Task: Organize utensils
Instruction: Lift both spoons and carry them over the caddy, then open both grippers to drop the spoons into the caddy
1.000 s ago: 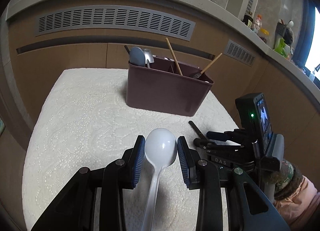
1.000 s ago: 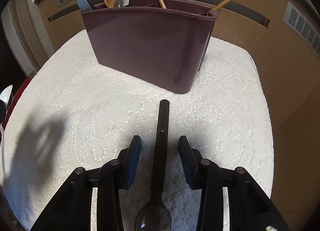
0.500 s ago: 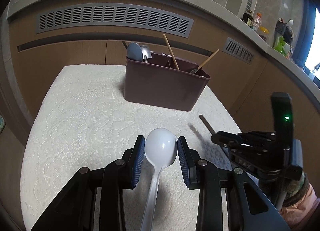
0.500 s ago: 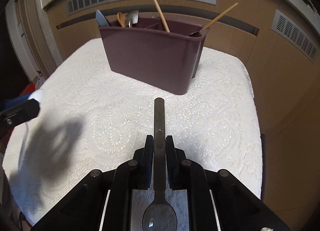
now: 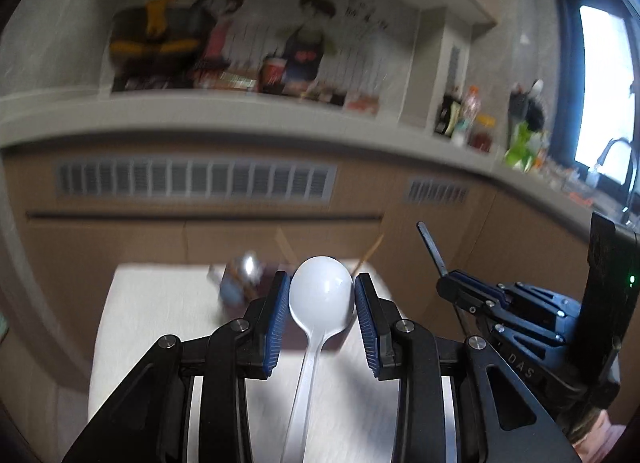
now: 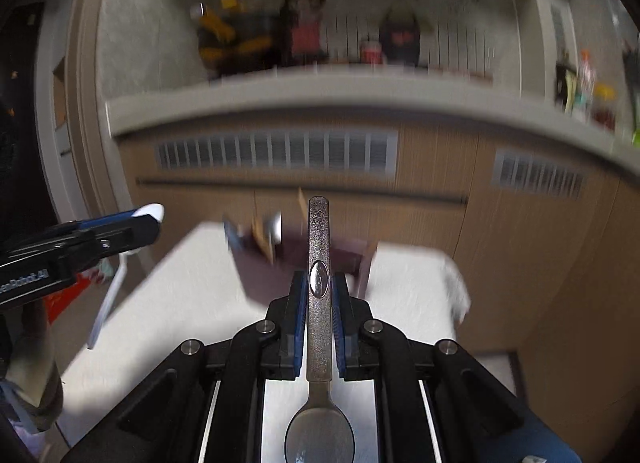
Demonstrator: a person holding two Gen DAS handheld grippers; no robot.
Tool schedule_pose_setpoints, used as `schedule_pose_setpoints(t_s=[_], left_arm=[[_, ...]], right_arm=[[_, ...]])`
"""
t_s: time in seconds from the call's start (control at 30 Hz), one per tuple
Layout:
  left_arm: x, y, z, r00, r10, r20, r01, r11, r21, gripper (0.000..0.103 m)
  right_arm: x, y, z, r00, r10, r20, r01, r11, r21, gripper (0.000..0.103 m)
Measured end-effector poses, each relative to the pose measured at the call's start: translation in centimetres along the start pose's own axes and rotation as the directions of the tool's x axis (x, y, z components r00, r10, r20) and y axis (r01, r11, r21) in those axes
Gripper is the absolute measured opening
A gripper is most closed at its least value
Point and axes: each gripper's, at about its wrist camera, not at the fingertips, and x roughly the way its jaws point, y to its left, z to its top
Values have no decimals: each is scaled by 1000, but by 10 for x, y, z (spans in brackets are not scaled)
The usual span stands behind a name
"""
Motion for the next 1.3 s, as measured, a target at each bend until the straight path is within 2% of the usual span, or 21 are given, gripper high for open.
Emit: schedule_pose_setpoints(t_s=[0.1, 0.17, 0.3, 0.5, 0.77, 1.07, 1.2, 1.3], left_arm=[[2, 6, 35, 995, -48, 93, 51, 998, -32, 34], [7, 13, 48, 988, -48, 145, 57, 997, -59, 34], [31, 28, 62, 982, -41, 184, 58, 994, -89, 35], [96, 44, 63, 990, -26, 140, 41, 994, -105, 35], [161, 71, 43, 993, -12, 121, 29, 990, -136, 35], [198, 89, 26, 989, -11, 150, 35, 988, -154, 35], [205, 91, 18, 987, -20, 160, 45, 986, -157, 35], [210, 94, 9, 988, -13, 157, 35, 989, -143, 36]], right_arm=[[-13, -1, 41, 989, -4, 145, 2, 1000, 10, 11], [-15, -3, 61, 973, -16, 229, 11, 1000, 23, 11], [6, -14, 84, 962, -10, 274, -5, 998, 56, 11], [58, -18, 88, 974, -21, 224, 10, 999, 51, 11], [126, -19, 71, 987, -27, 156, 23, 999, 31, 11], [173, -20, 45, 991, -72, 117, 69, 997, 33, 11], [180, -20, 34, 985, -106, 134, 102, 994, 32, 11], [185, -19, 29, 986, -99, 133, 96, 995, 31, 11]])
